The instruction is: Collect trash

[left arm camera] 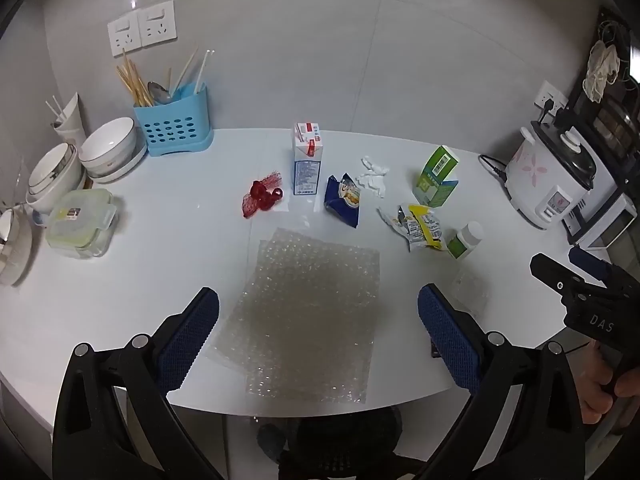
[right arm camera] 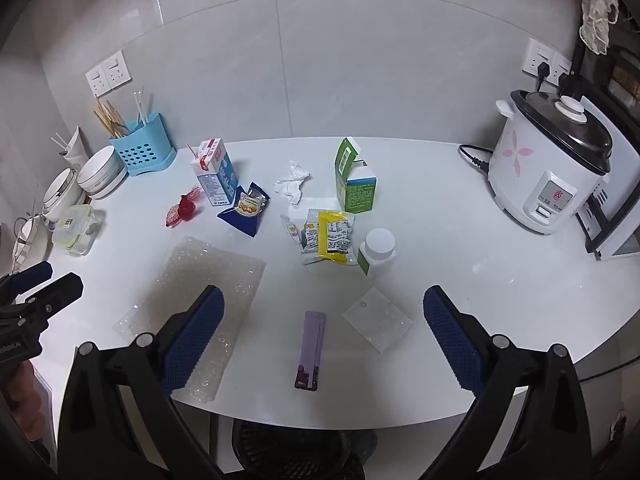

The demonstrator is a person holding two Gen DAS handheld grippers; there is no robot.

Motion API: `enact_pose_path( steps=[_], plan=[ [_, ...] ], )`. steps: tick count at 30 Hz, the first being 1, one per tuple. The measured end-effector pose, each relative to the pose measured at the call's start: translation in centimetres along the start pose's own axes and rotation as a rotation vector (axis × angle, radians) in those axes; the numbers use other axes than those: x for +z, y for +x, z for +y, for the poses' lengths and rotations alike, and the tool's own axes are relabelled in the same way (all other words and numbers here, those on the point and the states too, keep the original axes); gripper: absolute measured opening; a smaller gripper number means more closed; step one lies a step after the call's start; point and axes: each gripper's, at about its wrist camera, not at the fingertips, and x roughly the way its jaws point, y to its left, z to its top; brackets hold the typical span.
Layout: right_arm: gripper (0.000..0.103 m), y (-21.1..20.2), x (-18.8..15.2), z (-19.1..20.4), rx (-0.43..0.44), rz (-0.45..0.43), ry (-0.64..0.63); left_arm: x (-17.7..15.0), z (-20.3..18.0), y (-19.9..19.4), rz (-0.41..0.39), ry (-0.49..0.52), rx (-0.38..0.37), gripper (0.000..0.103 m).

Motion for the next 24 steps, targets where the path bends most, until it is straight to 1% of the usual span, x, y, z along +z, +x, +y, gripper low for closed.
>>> enact_pose_path(
  steps=[9, 15, 24],
  plan=[
    [0.096, -0.27, 0.04, -0.02, -0.004, -0.006, 0.002, -0.11, -0.47, -0.06, 0.003, 0.011, 0.002, 0.097],
    [0.096, -0.33, 0.06, -0.14, -0.003, -0.002, 0.001, -0.16, -0.67, 0.31, 0.019, 0.029, 0.035, 0.097],
    [0.096, -0.61, -0.26, -0.23, 0.002, -0.006, 0.001, -0.15, -0.42, 0.57, 0.035, 0.021, 0.018, 0.097]
  ],
)
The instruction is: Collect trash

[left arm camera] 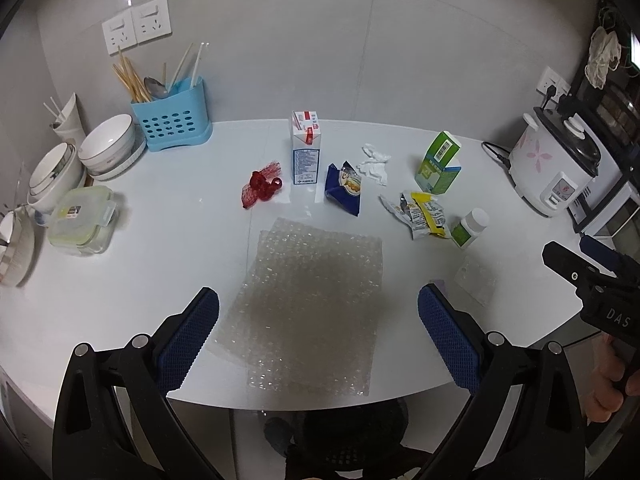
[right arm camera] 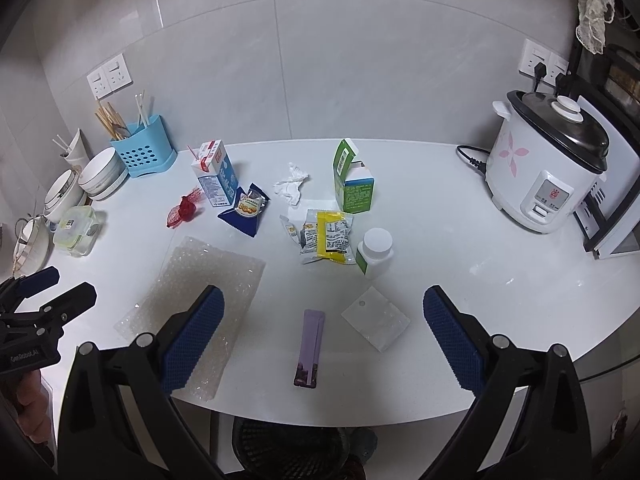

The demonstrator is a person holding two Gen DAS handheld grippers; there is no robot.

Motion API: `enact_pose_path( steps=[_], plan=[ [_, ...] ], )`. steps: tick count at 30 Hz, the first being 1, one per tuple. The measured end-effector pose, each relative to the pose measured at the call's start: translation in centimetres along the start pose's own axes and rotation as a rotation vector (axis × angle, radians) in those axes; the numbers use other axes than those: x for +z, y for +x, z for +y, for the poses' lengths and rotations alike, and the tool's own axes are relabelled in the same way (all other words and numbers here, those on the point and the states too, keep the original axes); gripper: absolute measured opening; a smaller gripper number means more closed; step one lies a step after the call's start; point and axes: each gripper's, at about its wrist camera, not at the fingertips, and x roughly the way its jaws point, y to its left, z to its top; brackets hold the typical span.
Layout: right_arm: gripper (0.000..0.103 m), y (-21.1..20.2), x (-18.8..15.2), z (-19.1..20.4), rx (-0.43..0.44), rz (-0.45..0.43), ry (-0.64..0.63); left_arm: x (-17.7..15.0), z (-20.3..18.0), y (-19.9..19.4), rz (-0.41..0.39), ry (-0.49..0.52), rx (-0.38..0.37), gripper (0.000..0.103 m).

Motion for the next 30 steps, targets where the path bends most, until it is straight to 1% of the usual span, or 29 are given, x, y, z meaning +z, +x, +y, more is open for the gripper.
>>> enact_pose_path(
  steps=[6, 14, 22, 30],
  plan=[
    [0.096, -0.10, -0.07, -0.02, 0.001, -0.004, 0.000, -0.03, -0.22, -0.04, 0.004, 0.001, -0.019, 0.097],
    [0.096, -0.06, -0.09, -0.08, 0.004, 0.003, 0.005, -0.01, -0.43, -0.01, 0.004, 0.002, -0.017, 0.097],
    [0.096, 0.05, -0.26, -0.12, -0.009, 0.000, -0.004, -0.05, -0.40, 0.21, 0.021, 0.001, -0.025, 0.097],
    [0.096, 0.04, -0.31, 0.00, -0.006, -0.001, -0.006, -0.13, -0.48, 0.28, 0.028, 0.005, -0.016, 0.097]
  ],
)
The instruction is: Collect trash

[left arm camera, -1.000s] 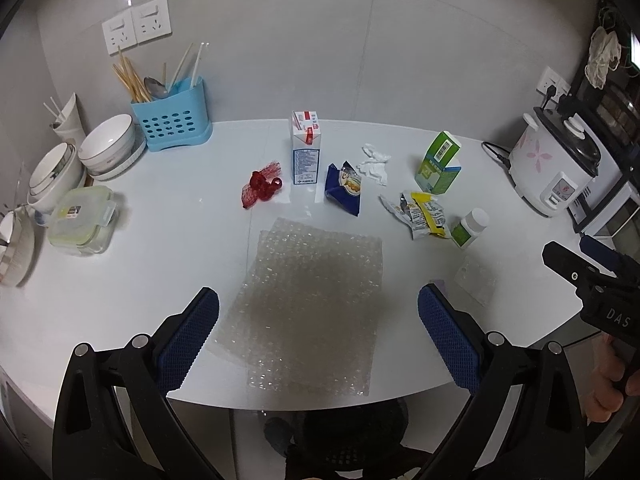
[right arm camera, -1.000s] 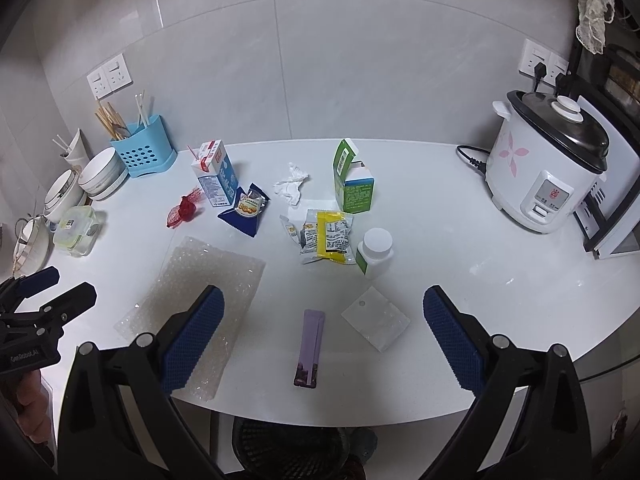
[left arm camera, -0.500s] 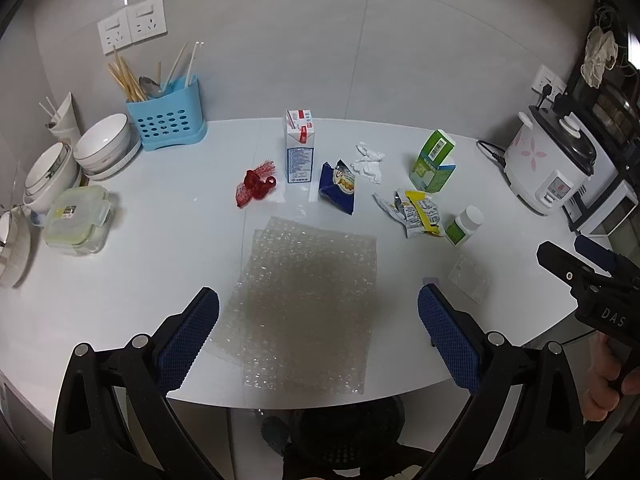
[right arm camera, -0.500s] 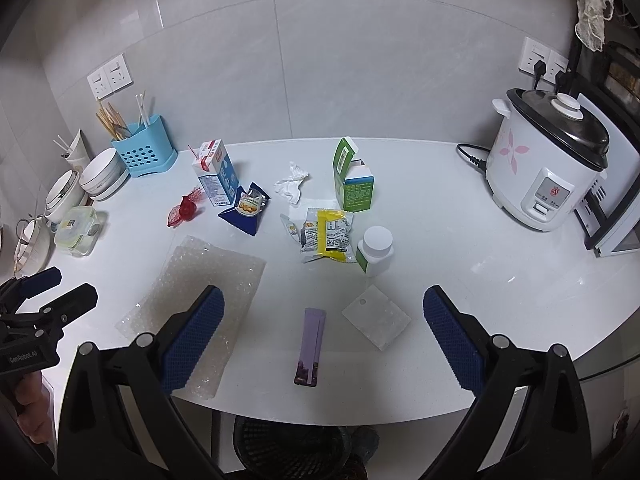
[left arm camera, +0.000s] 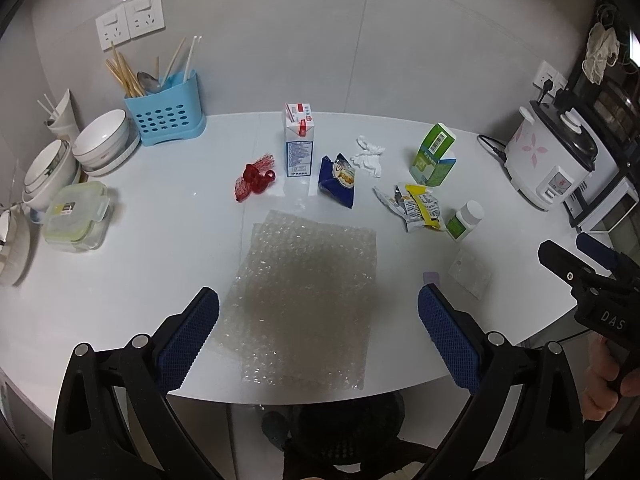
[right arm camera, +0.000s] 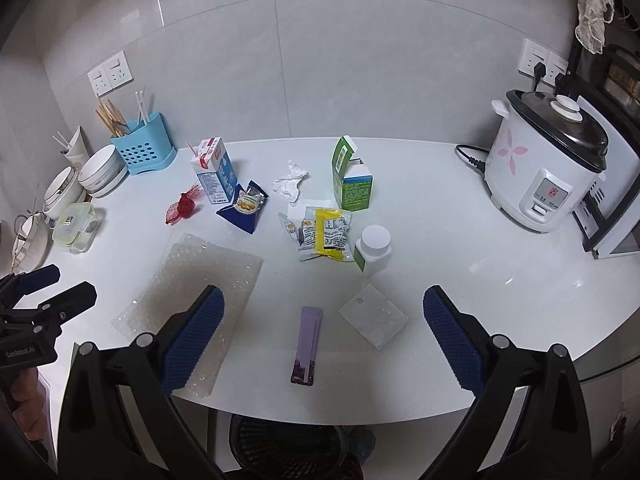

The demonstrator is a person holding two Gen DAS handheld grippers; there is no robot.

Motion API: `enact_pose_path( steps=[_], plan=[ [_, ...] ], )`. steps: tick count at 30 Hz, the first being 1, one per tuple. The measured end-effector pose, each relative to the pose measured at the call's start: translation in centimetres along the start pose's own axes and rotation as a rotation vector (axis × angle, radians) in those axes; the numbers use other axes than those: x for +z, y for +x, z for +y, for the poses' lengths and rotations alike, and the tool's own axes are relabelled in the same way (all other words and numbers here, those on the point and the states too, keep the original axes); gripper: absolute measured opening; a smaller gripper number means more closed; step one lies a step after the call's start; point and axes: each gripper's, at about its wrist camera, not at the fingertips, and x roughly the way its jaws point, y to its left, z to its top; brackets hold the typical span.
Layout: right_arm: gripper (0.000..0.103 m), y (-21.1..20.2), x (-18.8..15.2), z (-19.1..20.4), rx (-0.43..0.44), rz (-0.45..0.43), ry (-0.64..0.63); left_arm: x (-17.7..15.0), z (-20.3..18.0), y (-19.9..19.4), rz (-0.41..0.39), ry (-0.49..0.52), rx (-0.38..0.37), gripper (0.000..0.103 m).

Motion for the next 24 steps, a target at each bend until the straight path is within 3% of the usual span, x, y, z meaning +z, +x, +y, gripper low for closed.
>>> enact_pose_path(
  steps=[16, 24],
  plan=[
    [0.096, 0.5, -0.1, -0.2, -0.003, 0.006, 0.008, 0.0, -0.4, 0.3, 0.011, 0.005, -0.011, 0.097],
    [0.096, 2.6, 0.0, -0.8, 0.005, 0.006, -0.002, -0.4, 0.3, 3.8, 0.072, -0.010, -0.040, 0.097]
  ],
)
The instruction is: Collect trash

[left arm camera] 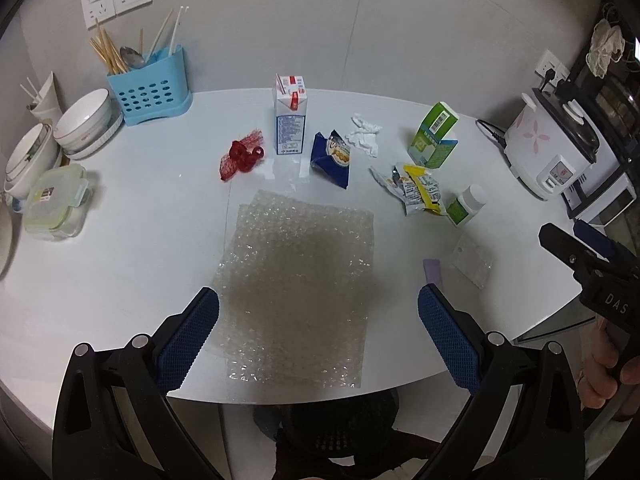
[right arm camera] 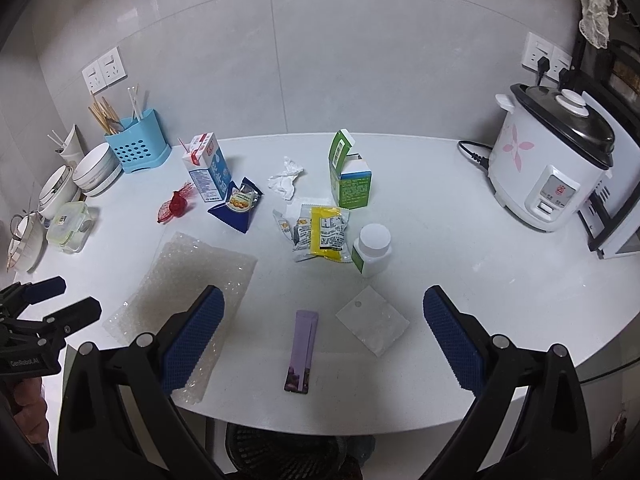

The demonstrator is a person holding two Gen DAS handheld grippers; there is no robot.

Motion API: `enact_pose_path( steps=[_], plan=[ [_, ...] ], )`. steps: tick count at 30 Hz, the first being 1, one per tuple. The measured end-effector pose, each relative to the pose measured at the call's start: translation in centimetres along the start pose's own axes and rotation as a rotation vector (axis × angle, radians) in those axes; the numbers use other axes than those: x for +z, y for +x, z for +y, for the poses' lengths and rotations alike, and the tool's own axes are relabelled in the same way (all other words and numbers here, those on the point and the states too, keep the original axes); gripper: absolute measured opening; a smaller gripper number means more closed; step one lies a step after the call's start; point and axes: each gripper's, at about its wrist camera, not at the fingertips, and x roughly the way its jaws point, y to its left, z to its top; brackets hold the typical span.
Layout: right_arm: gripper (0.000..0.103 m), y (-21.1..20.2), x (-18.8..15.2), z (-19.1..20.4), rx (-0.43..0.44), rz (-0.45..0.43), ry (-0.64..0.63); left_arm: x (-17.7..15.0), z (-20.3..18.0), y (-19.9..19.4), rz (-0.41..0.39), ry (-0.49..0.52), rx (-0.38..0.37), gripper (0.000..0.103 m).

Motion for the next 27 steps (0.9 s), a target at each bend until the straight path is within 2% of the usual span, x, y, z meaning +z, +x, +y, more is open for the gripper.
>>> enact_pose_path(
  steps=[6, 12, 17, 27],
  plan=[
    [0.096, 4.7, 1.1, -1.2, 0.026, 0.009, -0.011, 0.2, 0.5, 4.9, 0.062, 0.015, 0.026, 0.097],
    [0.096, 10.3, 1.9, -2.5, -0.013, 0.051, -0.004, 1.0, 1.8, 10.3, 0.118, -0.001, 0.043, 0.097],
    [0.096, 13.3, 2.3, -2.9, -0.033, 0.059, 0.008, 1.1, 2.6, 13.9, 0.199, -0.013, 0.046, 0.097],
    [0.094, 17.0, 2.0, -3.6, -0.088, 0.076, 0.013, 0.2, 4.1, 17.2, 0.257, -0.032, 0.100, 0.097]
  ],
)
